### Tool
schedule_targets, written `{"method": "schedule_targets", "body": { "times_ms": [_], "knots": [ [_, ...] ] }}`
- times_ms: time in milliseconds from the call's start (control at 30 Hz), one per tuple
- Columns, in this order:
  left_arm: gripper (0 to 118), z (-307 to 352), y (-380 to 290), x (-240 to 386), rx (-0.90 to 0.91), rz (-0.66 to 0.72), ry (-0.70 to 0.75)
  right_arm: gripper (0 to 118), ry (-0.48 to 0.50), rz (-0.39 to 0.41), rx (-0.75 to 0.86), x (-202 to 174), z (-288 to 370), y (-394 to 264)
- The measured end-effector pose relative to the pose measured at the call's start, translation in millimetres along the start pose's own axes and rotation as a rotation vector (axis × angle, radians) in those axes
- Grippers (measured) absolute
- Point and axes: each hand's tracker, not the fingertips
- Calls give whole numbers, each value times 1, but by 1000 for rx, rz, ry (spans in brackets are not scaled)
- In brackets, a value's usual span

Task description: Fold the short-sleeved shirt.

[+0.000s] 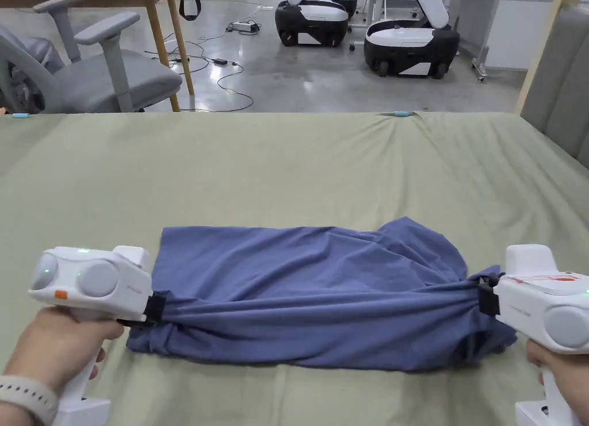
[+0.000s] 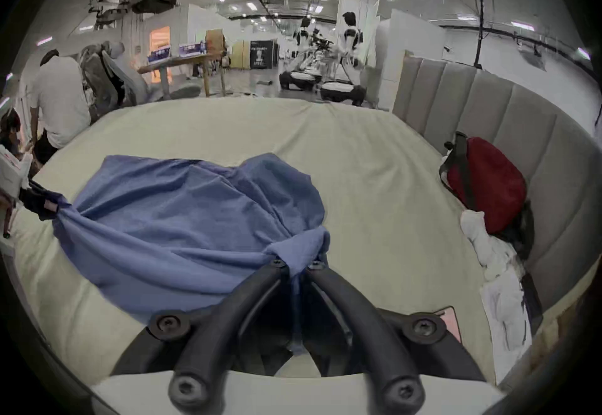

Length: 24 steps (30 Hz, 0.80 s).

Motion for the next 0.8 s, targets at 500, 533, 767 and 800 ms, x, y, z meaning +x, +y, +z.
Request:
{"method": "schedule_targets", "body": {
  "times_ms": [500,533,767,800],
  "knots": [
    [70,72,-72,43,562,60,38,93,79,-35,130,-53,59,-23],
    [54,76,-80,54,596,43,41,75,90,-27,156,-64,68,-26],
    [0,87,-109,78,648,-23,56,0,90,-1,238,-102,103,-37],
    [0,86,-108,72,634,-18,59,0,84,7,247,-103,103,-38]
  ]
}}
